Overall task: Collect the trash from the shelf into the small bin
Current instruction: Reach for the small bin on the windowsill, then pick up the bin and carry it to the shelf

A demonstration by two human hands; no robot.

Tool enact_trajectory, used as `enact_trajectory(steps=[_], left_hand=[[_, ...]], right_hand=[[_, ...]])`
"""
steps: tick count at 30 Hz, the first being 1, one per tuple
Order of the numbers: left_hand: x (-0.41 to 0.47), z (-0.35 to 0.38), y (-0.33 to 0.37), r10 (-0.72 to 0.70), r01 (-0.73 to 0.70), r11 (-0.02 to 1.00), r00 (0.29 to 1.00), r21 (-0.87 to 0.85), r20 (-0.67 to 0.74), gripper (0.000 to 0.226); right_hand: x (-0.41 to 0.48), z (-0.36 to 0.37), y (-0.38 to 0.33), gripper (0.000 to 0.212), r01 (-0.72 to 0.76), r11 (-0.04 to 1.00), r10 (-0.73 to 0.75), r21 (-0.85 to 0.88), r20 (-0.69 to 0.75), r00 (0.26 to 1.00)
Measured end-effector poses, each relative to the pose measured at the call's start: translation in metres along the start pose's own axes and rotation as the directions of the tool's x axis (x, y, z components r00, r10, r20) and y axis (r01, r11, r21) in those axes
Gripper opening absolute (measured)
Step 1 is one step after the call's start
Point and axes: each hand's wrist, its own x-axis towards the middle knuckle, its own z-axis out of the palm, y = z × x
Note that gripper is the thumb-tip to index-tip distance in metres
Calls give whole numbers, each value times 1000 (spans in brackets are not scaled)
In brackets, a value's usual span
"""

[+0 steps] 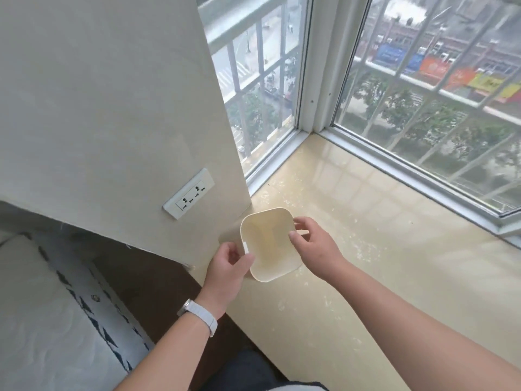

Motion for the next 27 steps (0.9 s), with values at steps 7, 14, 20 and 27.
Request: enact_trajectory(steps=[7, 14, 20, 27], left_hand=[[-6, -24, 45, 144, -134, 989, 976, -69, 162, 50], [-9, -45, 92, 306, -251, 951, 861, -182, 407, 49], [-8, -47, 113, 379, -284, 924, 754, -254, 537, 58], [-11, -25, 118, 347, -225, 938, 615, -264, 708, 49]], right_hand=[[-44, -11, -37, 35, 44, 997, -32, 71, -163, 986], [-88, -8, -74, 23, 113, 986, -63, 122, -353, 933], [-123, -5, -92, 26, 180, 976, -84, 127, -542, 836], [-172, -1, -85, 30, 195, 975, -67, 102, -707, 704]])
